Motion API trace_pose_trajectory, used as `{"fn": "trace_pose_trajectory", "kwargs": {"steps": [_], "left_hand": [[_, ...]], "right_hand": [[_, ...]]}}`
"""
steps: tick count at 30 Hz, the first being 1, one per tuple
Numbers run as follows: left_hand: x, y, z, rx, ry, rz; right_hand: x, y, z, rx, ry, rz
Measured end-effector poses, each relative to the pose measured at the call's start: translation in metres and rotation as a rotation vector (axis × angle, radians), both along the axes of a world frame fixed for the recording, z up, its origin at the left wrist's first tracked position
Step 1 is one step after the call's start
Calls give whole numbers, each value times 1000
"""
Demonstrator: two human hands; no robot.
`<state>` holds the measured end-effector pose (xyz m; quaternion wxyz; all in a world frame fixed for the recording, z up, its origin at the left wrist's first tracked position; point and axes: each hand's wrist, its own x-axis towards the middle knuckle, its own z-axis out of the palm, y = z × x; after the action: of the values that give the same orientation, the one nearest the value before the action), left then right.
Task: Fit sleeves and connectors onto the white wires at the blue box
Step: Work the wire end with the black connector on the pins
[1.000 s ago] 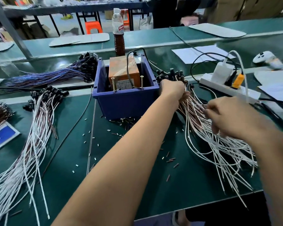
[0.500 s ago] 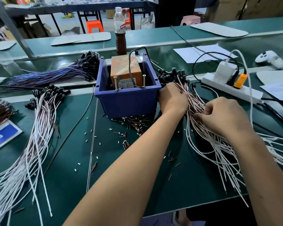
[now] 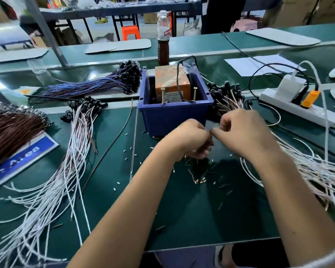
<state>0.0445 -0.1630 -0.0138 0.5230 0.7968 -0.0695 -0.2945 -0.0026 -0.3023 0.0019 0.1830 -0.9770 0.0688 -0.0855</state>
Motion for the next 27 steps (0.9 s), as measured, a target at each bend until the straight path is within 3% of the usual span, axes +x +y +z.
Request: {"fn": "trace_pose_trajectory", "kwargs": {"steps": [4,10,15,18,23,27], "left_hand": [[-8,62,6,80,-46,-74],[1,106,8,191,-176,119],[20,155,-2,707,-483,512],[29,191,-9,897,-571,795],[46,229,-21,911,-441,924],[49,238,-23,855,-506,960]], "right_hand": [[-24,26,18,-51,191,207],[-28,82,25,62,105,231],[1,139,-3,152,105,262],[14,171,-17,194,77,312],[26,211,-31,223,30,364],[32,228,-34,239,10,383]]}}
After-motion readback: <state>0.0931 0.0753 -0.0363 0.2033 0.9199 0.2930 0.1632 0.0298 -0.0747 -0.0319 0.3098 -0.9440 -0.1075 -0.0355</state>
